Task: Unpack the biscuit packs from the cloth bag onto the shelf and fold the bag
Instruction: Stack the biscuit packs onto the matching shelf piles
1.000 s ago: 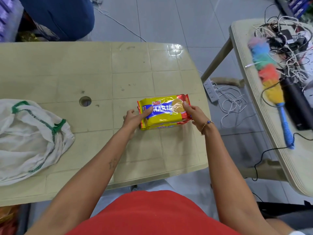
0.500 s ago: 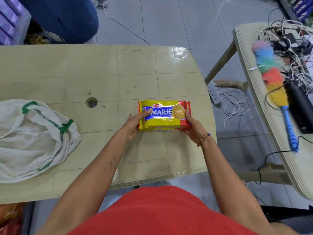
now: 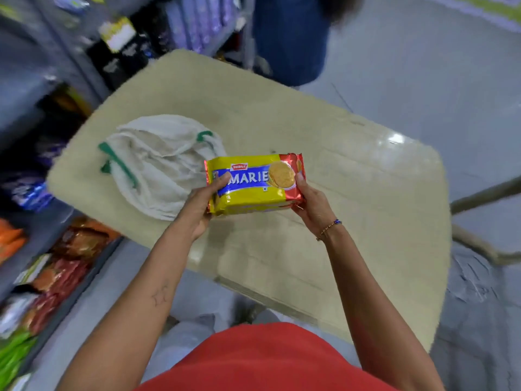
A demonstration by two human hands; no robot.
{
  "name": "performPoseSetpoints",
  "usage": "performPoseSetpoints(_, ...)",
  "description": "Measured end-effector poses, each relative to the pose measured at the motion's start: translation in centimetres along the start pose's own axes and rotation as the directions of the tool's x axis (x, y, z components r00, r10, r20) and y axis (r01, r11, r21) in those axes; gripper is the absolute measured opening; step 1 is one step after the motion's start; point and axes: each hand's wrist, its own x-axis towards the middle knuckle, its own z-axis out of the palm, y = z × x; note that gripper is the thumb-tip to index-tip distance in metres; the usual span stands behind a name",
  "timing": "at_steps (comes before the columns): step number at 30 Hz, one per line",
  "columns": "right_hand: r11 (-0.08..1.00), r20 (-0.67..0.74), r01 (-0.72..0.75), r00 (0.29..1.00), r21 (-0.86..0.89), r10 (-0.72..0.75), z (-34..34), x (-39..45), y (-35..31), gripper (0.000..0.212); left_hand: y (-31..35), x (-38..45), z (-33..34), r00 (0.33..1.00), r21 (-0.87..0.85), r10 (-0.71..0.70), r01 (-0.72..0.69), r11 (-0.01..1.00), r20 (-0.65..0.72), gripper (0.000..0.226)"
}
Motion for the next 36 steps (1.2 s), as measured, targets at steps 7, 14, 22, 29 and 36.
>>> performPoseSetpoints(7,0.995,0.308,-0.012,0.951,-0.104,0.043,20.8,1.7,0.3,0.055,5.9,-6.9,-18.0,0.936,-0.136,0.118,-0.171,0.976,-0.332,0.058)
performPoseSetpoints(14,0.988,0.513,-0.013,0.853,-0.155,0.092,37.8,2.5,0.1,0.044,10.6,-13.4,-30.2,0.875,-0.176,0.239,-0.337,0.925,-0.422,0.054)
performPoseSetpoints(22,0.951,0.535,0.020,0.830,-0.308,0.156,49.2,5.5,-2.9,0.053,15.6,-14.5,-36.9,0.825,-0.134,0.285,-0.394,0.909,-0.488,0.035)
performPoseSetpoints(29,0.952,0.543,-0.015,0.819,-0.306,0.187,55.6,12.6,-7.8,0.032,21.2,-9.4,-39.0,0.771,-0.155,0.300,-0.455,0.877,-0.562,0.032)
performPoseSetpoints(36,0.945,0.562,0.039,0.811,-0.324,0.159,60.6,19.6,-11.1,0.046,26.3,-3.0,-40.8,0.705,-0.224,0.259,-0.513,0.828,-0.660,0.038)
